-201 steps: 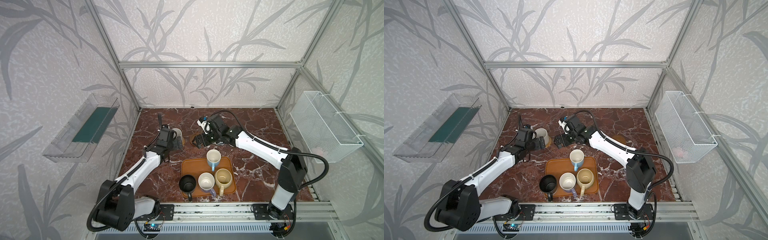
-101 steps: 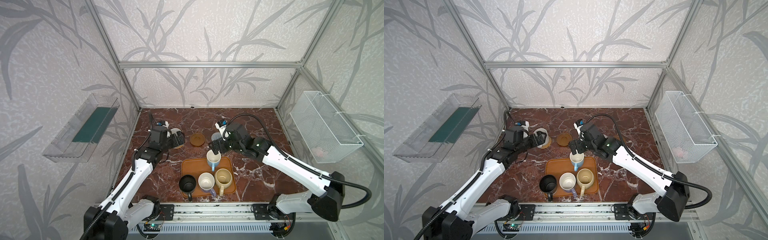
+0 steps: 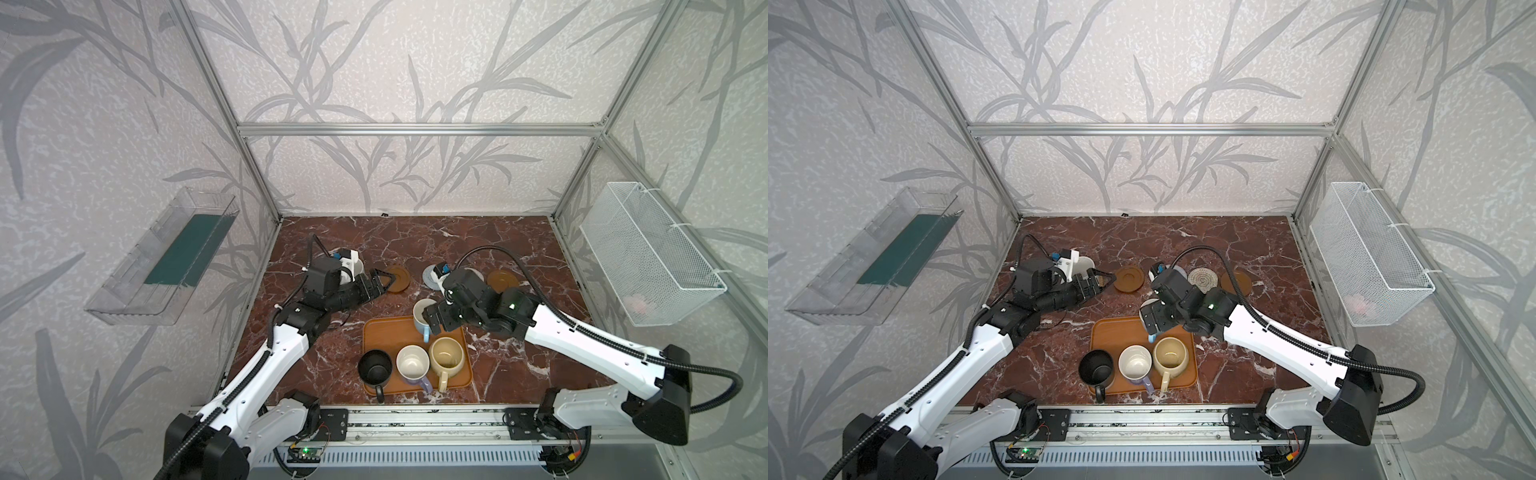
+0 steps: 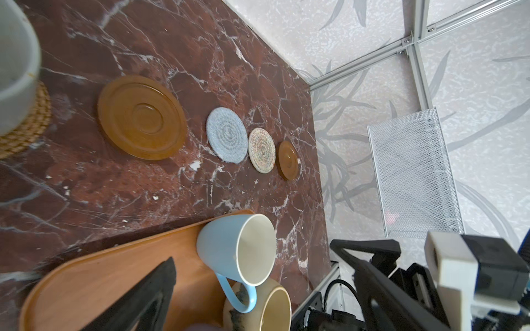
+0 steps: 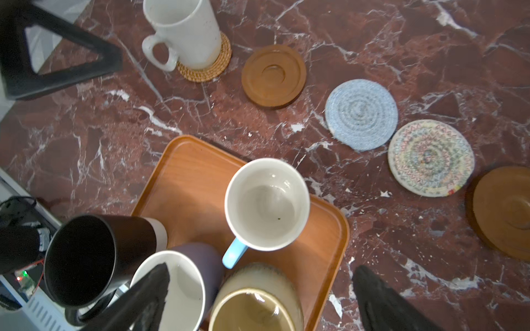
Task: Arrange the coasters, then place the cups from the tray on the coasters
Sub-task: 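Move right gripper above the light blue mug on the tray while left gripper swings aside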
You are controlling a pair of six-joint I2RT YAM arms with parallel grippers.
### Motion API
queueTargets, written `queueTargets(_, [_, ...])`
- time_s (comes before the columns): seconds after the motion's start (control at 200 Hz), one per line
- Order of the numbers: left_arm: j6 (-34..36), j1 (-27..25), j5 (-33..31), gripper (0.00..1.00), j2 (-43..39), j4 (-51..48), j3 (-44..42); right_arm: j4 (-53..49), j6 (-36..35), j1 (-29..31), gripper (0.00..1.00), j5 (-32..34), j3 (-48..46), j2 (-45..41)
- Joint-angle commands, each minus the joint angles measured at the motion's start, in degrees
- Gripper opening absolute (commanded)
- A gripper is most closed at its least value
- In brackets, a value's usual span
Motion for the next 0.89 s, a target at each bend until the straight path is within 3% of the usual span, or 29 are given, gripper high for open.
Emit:
queueTargets(0.0, [-2.12,-1.05,2.48,0.99,0.19,3.42,0.16,-0.99,4.07,0.56,1.0,2.35,-1.05,1.45])
queueTargets(0.225, [-6.86,-2.75,0.06,0.99,2.58,7.2,-0.39,1.23,7.17,1.42,0.99,1.51,-2.23,6.47])
queueTargets(0.43, [-3.77,-3.1,-0.98,0.99,4.22,3.37,0.04,3.61,7.12,2.29,0.99,1.6,-3.45,8.67])
queueTargets(0.59, [-7.16,-3.13,1.07,0.99,7.08,10.46,-1.93,1.91,6.58,2.26,0.91,2.28,-2.24,11.8])
queueTargets(0.89, [-6.78,-3.13,0.18,0.99,8.41,10.69,-2.38,4.1,8.57,2.24,0.76,2.29,-4.28,13.57])
